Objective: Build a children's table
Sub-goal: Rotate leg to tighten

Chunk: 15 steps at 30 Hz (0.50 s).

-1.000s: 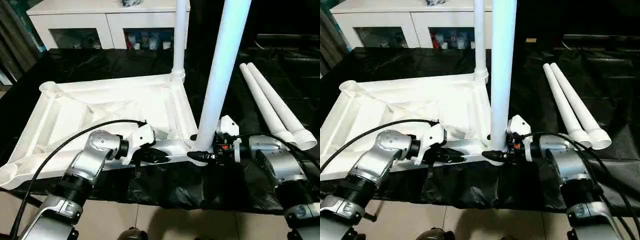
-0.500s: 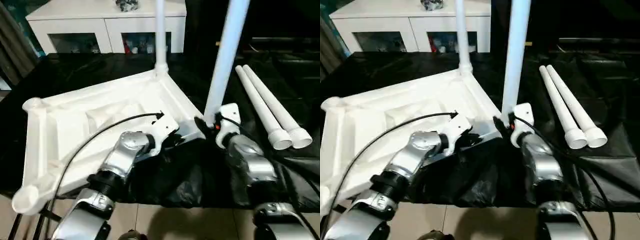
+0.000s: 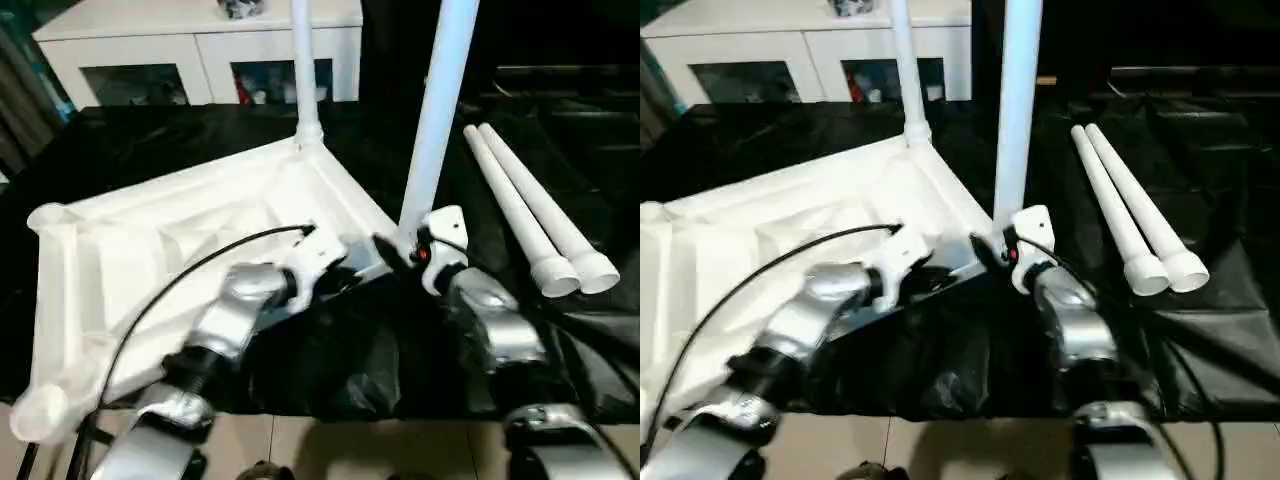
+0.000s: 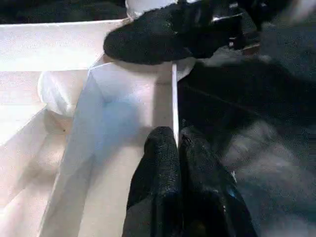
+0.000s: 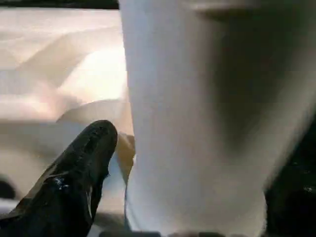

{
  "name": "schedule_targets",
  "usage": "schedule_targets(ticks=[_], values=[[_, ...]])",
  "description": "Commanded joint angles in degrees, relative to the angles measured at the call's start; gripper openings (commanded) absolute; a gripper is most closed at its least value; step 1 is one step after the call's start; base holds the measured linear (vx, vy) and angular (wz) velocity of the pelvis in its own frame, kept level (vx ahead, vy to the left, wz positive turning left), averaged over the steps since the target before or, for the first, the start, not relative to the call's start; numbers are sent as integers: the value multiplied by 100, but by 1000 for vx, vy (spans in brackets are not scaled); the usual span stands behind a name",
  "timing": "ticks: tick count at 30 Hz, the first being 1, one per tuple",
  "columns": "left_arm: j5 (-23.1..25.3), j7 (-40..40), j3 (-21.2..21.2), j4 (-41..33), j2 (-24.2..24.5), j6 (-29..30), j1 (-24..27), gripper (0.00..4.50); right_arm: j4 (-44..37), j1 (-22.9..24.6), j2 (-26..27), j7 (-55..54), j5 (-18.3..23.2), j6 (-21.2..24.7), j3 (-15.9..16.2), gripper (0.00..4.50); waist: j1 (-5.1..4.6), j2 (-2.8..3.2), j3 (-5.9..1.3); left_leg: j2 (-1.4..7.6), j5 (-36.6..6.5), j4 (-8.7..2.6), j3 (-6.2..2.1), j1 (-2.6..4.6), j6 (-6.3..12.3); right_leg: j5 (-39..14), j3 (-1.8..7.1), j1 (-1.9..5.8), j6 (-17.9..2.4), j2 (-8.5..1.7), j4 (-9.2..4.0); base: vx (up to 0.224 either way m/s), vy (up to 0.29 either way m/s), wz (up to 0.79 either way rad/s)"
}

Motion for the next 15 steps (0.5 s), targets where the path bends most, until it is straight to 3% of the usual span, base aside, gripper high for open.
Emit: schedule_targets(ticks=[1, 3, 9, 10, 12, 15], values=[[-305, -395, -231, -204, -165, -330, -34, 0, 22, 18, 160, 730, 100, -48, 558, 393, 21, -90, -355, 482, -825, -350, -247, 47, 708, -589, 357, 270, -1349, -506, -392, 0, 0, 0], [-322, -503, -233, -215, -98, -337, -30, 0, -10, 21, 80, 959, 141, -28, 592, 393, 20, -77, -354, 487, -787, -340, -246, 34, 770, -451, 345, 267, -1397, -503, -373, 0, 0, 0], [-482, -1202, -281, -278, 325, -415, 0, 0, -692, 270, -535, 2967, 639, 318, 987, 393, 85, -87, -363, 509, -710, -308, -240, 24, 959, -316, 339, 269, -1441, -505, -339, 0, 0, 0], [-507, -1342, -289, -277, 390, -428, 6, 0, -802, 311, -644, 3264, 678, 392, 1073, 377, 108, -137, -362, 503, -677, -300, -235, 32, 987, -335, 338, 268, -1449, -505, -338, 0, 0, 0], [-538, -1527, -305, -274, 475, -427, 11, 0, -932, 358, -774, 3620, 728, 495, 1180, 361, 137, -125, -360, 508, -653, -296, -235, 32, 1001, -396, 339, 259, -1443, -506, -334, 0, 0, 0], [-527, -1692, -344, -264, 590, -458, 10, 0, -1004, 369, -905, 3920, 720, 527, 1313, 353, 158, -135, -336, 521, -789, -320, -235, 47, 876, -699, 351, 233, -1415, -514, -366, 0, 0, 0]])
